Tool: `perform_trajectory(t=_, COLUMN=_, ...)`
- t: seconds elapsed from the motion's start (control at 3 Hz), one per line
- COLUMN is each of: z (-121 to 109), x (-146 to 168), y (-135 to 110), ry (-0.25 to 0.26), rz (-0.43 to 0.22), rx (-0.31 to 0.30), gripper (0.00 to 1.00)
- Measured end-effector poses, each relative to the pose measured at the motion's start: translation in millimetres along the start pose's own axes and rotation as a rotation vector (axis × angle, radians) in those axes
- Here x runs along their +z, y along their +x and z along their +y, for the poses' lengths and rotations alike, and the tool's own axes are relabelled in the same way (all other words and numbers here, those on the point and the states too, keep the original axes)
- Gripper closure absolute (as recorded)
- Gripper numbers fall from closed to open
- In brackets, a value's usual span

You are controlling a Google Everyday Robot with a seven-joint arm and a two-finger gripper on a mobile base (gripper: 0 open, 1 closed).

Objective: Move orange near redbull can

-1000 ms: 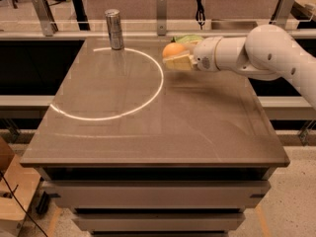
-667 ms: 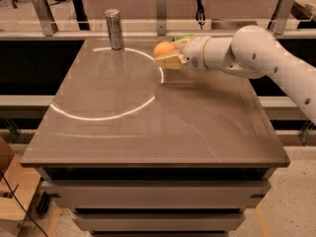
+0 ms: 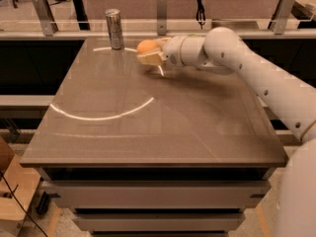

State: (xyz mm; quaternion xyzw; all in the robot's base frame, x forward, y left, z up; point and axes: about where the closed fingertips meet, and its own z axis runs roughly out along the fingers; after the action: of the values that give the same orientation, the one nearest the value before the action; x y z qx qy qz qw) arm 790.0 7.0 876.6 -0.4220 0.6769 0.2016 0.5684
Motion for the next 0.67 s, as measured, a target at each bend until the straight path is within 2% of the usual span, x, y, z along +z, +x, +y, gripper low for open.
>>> perform_trajectory(t=0.33, z=-6, x=36, y=1, ry=-0.008, rz=-0.015, rx=0.008, gripper=0.84)
perform_trajectory(t=0.67, z=-14, x=68, y=3, ry=-0.012, rz=-0.034, rx=0.031, gripper=0.6)
